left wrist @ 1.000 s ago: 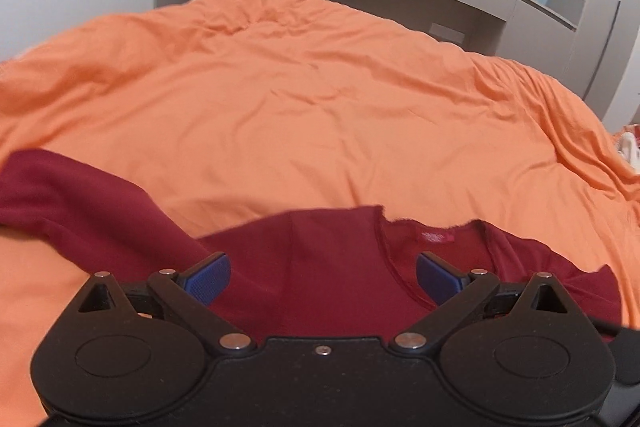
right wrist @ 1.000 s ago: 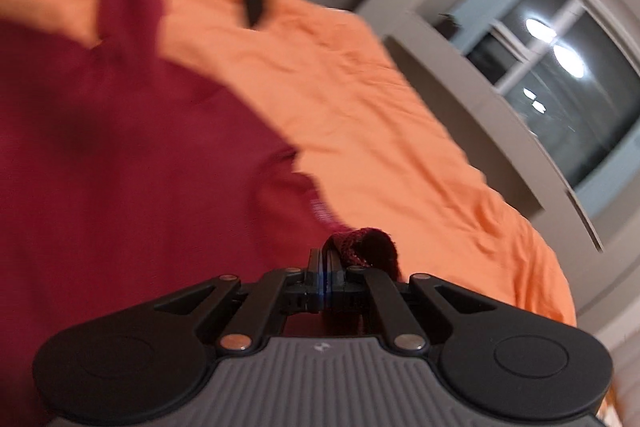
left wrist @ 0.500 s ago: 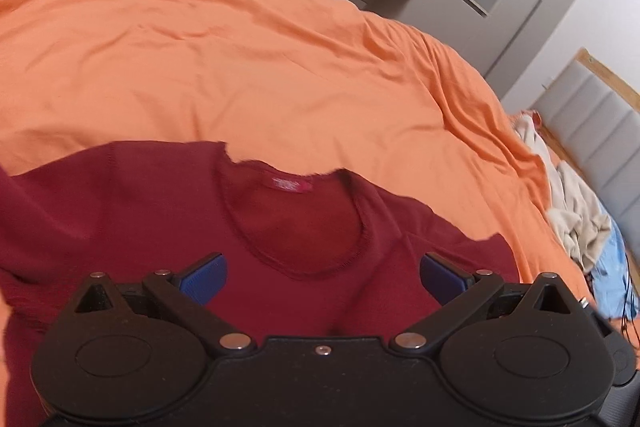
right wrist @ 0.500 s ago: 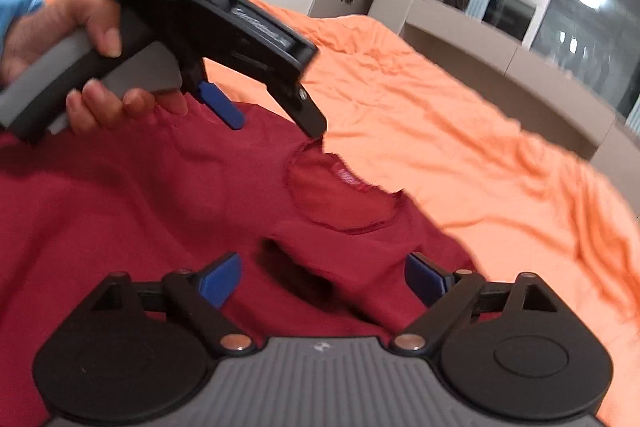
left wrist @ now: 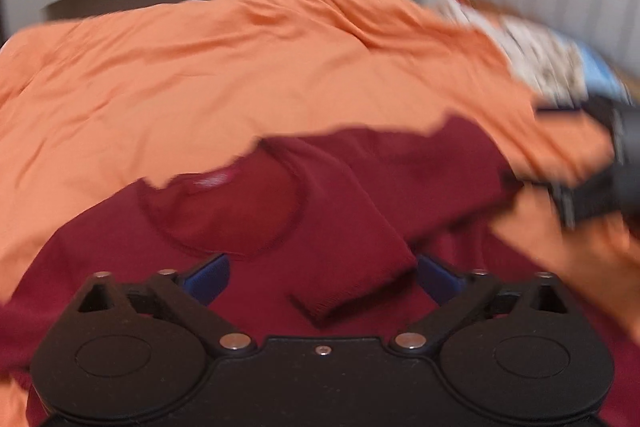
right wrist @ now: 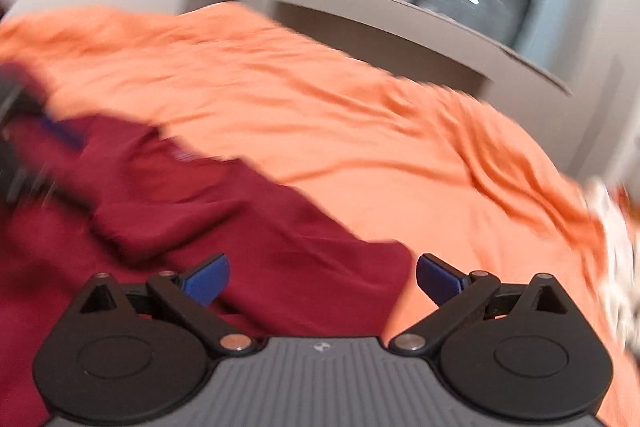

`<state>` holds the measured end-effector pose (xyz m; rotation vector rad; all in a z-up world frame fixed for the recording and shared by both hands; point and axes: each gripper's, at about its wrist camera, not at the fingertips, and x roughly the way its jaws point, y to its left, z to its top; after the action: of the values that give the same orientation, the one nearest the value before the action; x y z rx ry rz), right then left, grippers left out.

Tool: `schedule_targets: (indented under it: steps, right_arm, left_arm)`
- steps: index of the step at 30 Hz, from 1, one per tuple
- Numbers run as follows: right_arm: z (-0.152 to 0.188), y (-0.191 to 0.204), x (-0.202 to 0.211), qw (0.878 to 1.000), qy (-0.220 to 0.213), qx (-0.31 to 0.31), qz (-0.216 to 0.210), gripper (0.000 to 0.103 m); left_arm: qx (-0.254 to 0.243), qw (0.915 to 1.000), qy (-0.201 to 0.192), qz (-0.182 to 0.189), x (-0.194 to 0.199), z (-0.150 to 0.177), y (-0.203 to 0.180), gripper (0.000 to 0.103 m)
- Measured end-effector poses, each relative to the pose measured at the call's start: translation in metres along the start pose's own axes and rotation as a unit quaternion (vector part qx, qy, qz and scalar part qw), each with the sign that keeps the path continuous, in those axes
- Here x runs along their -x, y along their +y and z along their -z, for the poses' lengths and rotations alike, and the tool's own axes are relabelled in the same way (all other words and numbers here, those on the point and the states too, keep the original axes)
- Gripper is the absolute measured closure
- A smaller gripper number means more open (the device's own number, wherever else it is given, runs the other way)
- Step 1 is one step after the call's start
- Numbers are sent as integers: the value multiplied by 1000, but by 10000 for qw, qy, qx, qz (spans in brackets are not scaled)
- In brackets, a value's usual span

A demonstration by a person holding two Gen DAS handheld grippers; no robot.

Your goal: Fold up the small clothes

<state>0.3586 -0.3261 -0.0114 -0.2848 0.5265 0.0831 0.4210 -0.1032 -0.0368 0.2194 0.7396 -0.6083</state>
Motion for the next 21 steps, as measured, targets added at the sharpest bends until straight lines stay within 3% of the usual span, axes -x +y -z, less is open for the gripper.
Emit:
schedule_targets:
  steps: [6,7,9,11,13,17,19,21]
  right_arm:
    - [16,-60,-8,9937,189,-1101,128,1]
    - [18,-64,-8,9923,209,-1219,113,1]
    - [26,-70,-6,9896,221,-1419,52,1]
    - [32,-73,-7,9879,249,-1533,6,1]
    - [35,-75,-8,9874,262,-1558,-41,1]
    - [31,-71,-8,9880,199,-1525,-113,1]
    - [30,-70,-8,9883,187,-1507,-131,1]
    - [29,-68,-9,9886,201,-1489,-135,1]
  left_arm:
    - [-614,9976,272,-152,-19,0,-23,26]
    - [-640,9972,315,-219,-22,-1,-23,33]
    - [-659,9965,403,-304,-26,-1,-25,52]
    - [-694,9960,522,-215,-32,-1,-26,91]
    - [-569,9970,472,-218,-31,-3,-23,100]
    - [442,9988,-110,157,-15,-17,9,101]
    - [1325,9904,-316,214,-12,-24,41,101]
    - [2142,9760,-381,133,-15,-27,72,101]
